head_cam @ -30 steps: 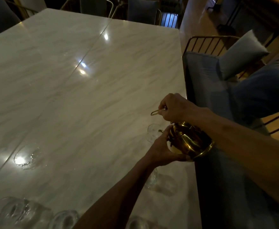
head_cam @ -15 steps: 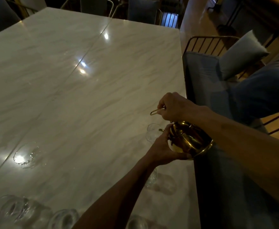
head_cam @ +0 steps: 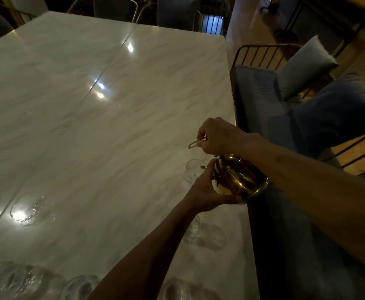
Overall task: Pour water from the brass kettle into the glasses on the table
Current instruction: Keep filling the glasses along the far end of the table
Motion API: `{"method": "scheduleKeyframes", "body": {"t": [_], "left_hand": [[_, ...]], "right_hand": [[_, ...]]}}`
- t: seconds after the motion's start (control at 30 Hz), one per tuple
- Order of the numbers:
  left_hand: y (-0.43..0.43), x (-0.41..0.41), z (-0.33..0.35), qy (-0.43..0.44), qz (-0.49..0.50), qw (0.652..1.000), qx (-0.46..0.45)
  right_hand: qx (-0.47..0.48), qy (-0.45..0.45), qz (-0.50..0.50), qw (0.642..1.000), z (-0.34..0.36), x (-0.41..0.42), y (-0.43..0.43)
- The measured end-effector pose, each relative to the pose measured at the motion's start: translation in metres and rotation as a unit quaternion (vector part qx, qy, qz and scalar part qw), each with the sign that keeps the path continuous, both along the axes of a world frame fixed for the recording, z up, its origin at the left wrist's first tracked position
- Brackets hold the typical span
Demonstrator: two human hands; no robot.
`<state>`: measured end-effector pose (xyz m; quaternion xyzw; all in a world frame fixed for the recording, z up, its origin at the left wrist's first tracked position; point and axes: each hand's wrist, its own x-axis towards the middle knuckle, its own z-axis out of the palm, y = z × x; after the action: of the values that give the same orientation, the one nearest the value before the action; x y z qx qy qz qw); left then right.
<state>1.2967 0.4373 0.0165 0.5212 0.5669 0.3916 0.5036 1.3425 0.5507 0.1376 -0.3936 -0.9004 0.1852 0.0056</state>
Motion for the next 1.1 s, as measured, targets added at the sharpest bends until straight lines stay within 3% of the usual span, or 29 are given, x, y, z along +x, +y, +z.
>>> {"method": "scheduleKeyframes", "body": {"t": [1.1], "left_hand": [[0.004,0.006,0.005,-0.008,-0.002,1.000,0.008]], "right_hand": [[0.015,-0.021,-0.015,1.000,0.011,0.001,-0.003]]}}
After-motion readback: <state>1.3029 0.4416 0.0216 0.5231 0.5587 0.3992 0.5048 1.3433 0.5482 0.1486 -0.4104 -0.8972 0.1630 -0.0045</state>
